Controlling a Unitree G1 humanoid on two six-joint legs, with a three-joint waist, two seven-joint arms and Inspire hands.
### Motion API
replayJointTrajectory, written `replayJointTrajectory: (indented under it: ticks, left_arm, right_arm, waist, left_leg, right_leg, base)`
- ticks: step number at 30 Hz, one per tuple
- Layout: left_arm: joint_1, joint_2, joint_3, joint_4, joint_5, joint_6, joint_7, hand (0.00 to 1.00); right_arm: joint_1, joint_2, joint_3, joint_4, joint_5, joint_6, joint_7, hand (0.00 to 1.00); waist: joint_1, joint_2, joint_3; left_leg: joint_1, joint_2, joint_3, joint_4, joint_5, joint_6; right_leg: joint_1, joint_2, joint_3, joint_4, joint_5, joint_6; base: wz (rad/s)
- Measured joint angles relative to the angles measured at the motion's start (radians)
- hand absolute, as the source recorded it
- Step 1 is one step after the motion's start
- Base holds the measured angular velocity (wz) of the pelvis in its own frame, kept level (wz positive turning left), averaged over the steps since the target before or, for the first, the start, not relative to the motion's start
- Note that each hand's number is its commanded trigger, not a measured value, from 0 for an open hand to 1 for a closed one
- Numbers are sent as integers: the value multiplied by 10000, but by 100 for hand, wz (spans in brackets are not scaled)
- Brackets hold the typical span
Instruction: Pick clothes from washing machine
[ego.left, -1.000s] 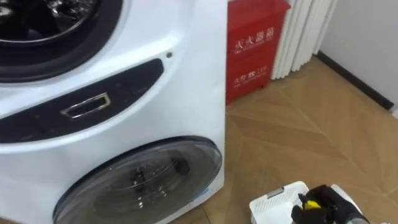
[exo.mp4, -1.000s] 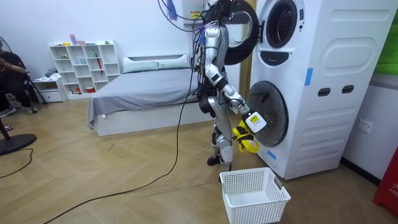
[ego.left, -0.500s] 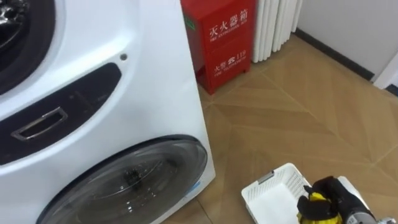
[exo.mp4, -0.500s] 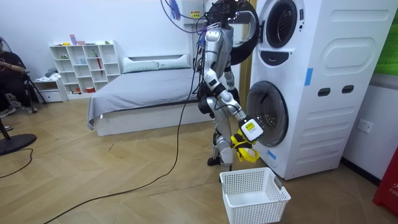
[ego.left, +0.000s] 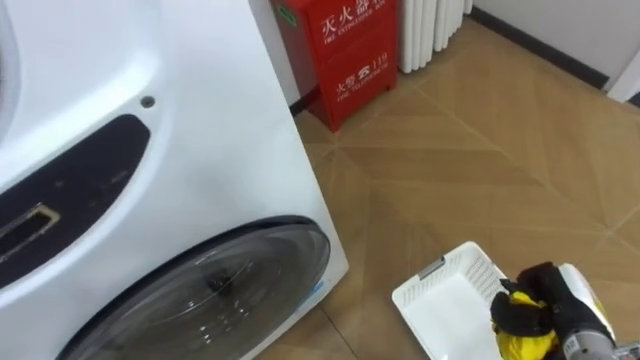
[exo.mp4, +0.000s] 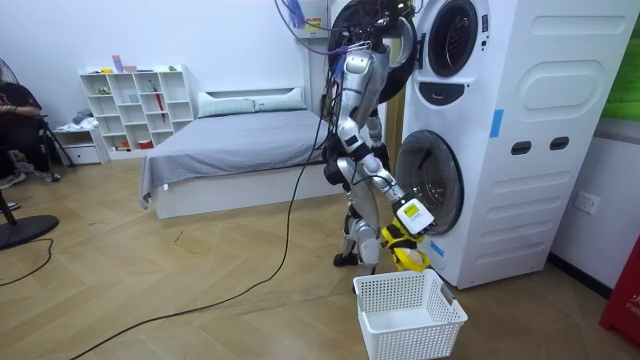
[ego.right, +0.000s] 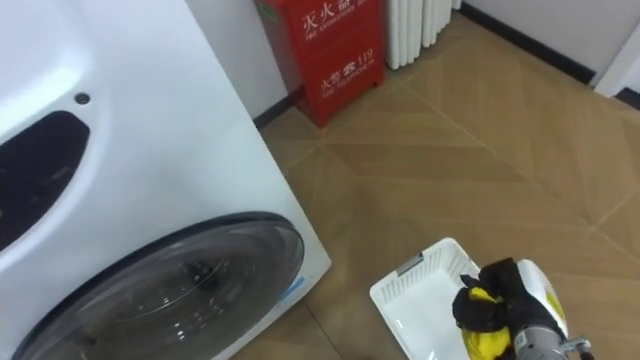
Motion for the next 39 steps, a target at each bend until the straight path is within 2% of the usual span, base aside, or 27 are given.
replayJointTrajectory:
  ticks: [3,4,5,6,10,17,28,33,39]
  left_arm:
    - [-3,5,-93,-38,-11,-77,29,0]
    - [-5,4,-125,-46,-6,-80,25,0]
    - [-5,5,-126,-42,-6,-81,22,0]
    - [-5,10,-125,-12,-6,-82,23,0]
    - [0,96,-165,7,-9,-84,24,0]
    - [3,332,-385,-225,-8,-81,242,0]
    - [48,332,-571,-362,-10,106,223,0]
    - [263,332,-522,-397,2,99,214,0]
    - [411,326,-456,-371,2,98,202,0]
  right_arm:
    - [-173,17,1,-21,25,-45,-389,100]
    - [-239,15,-12,-21,-9,-45,-545,89]
    - [-247,13,-16,-25,-69,-45,-619,10]
    - [-246,9,-17,-28,-206,-45,-730,0]
    - [-245,9,-17,-44,-351,-61,-822,0]
    - [-233,9,-5,-128,-236,-72,-971,0]
    - [-129,9,-10,-650,-112,-99,-969,0]
    - [137,4,-162,-648,178,-115,-971,0]
    - [468,5,-410,-649,313,-121,-1044,0]
  waist:
    - [-157,-82,46]
    - [-198,-95,45]
    - [-203,-105,47]
    - [-206,-113,43]
    - [-172,-116,45]
    - [-102,-99,35]
    - [-73,-71,15]
    - [-125,-86,12]
    - [-150,-157,15]
  left_leg:
    - [-110,2,-95,-112,31,-49]
    - [-186,10,-137,-136,36,-56]
    - [-202,11,-159,-143,49,-82]
    - [-213,8,-215,-153,72,-99]
    - [-202,-40,-255,-279,48,-82]
    - [-203,-30,-262,-466,32,-84]
    - [-82,-42,-257,-475,43,-77]
    - [191,-174,-251,-631,44,-72]
    - [369,-199,-239,-699,47,-67]
  right_leg:
    - [-120,-19,-123,-12,-51,-59]
    - [-171,-36,-204,-14,-31,-38]
    - [-187,-41,-241,-6,-24,-30]
    - [-198,-49,-301,18,-62,-71]
    - [-274,-111,-422,194,-244,-183]
    - [-281,-249,-759,186,-448,-218]
    - [-164,-396,-1031,183,-591,-233]
    - [-39,-488,-982,474,-800,-169]
    - [109,-501,-976,496,-833,-157]
  base:
    - [9]
    - [10]
    - [8]
    - [7]
    - [10]
    - [14]
    - [6]
    - [3]
    - [1]
